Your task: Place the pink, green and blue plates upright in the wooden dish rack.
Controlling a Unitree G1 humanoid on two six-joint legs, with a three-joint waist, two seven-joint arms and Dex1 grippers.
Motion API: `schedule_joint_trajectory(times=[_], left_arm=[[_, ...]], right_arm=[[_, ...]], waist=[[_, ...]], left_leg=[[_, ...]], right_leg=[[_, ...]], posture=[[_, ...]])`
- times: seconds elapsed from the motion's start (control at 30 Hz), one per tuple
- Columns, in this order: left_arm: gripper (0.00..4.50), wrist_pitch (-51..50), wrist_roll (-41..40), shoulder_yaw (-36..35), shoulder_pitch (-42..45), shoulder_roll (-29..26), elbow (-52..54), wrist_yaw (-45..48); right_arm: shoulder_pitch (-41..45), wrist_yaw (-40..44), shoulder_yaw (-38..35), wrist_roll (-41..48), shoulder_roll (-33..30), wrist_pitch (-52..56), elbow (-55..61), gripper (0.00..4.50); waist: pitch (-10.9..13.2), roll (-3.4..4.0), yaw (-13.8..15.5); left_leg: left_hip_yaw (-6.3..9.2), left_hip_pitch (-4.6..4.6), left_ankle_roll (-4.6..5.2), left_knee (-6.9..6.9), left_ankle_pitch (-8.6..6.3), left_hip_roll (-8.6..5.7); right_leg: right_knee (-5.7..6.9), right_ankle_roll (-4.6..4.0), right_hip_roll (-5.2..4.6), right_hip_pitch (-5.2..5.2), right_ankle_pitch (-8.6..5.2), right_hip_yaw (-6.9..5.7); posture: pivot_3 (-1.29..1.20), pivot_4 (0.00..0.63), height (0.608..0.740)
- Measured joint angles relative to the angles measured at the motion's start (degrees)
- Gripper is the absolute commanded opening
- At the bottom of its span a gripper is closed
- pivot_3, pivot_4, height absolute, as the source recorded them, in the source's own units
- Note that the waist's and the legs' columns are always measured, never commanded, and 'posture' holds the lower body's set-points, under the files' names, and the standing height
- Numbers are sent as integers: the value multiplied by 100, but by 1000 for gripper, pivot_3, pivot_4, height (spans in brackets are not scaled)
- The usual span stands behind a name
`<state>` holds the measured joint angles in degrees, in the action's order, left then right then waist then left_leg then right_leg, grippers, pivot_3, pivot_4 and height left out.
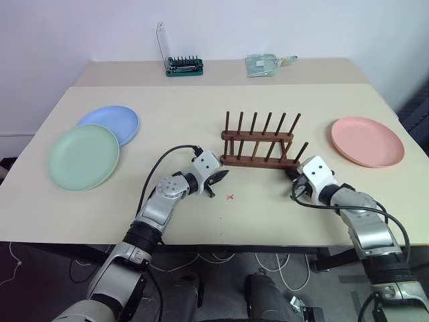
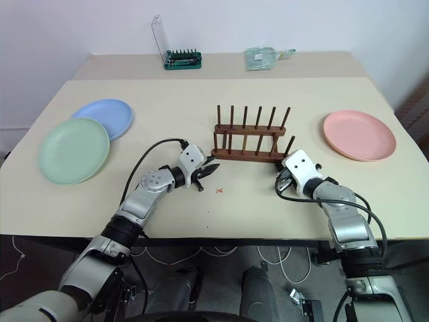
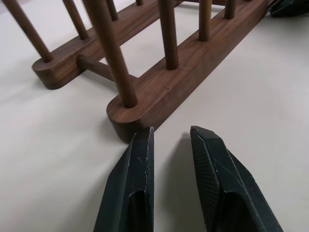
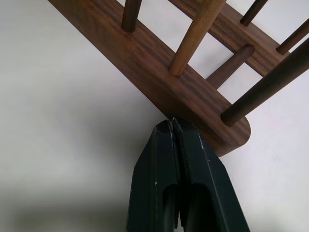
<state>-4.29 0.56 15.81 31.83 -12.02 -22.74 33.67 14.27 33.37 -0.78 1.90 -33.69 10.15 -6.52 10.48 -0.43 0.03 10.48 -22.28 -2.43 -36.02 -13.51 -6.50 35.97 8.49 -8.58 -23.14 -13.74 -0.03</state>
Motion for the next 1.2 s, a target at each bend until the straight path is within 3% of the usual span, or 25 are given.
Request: schedule_joint_trajectory(times=[0.3,0.57,0.9,1.0,1.2], left_arm=[[1193,-93,-551,-185,-581,43,630,588],[1193,-244,-1212,-181,-875,80,1442,1331],[1193,-431,-1379,-186,-920,38,1696,1585],[1193,-450,-1379,-202,-957,-24,1809,1576],[1193,-550,-1379,-209,-1098,-75,1921,1459]], right_arm=[[-531,147,-402,226,-326,121,398,28],[-596,14,-1093,115,-1162,341,318,3779],[1188,-869,-185,-1311,-1511,-965,-2787,3779],[1649,-1078,39,-1541,-1510,-1358,-3619,2905],[1825,-1176,267,-1691,-1496,-1853,-4274,31]], waist=[[1,2,39],[4,4,38],[6,4,-22],[6,3,-47],[6,4,-66]], left_leg=[[7,-12,0,3,0,-3],[-8,-10,2,2,-1,0],[-17,-11,2,1,0,-1],[-14,-11,2,2,0,-1],[-14,-11,2,5,0,-2]], right_leg=[[-4,1,-6,-7,0,1],[-7,2,-2,-8,1,3],[-10,-1,-3,-9,3,10],[-13,-1,-3,-6,3,10],[-21,-1,-2,-5,4,11]], posture=[[0,150,740],[0,150,740],[0,150,740],[0,150,740],[0,150,740]])
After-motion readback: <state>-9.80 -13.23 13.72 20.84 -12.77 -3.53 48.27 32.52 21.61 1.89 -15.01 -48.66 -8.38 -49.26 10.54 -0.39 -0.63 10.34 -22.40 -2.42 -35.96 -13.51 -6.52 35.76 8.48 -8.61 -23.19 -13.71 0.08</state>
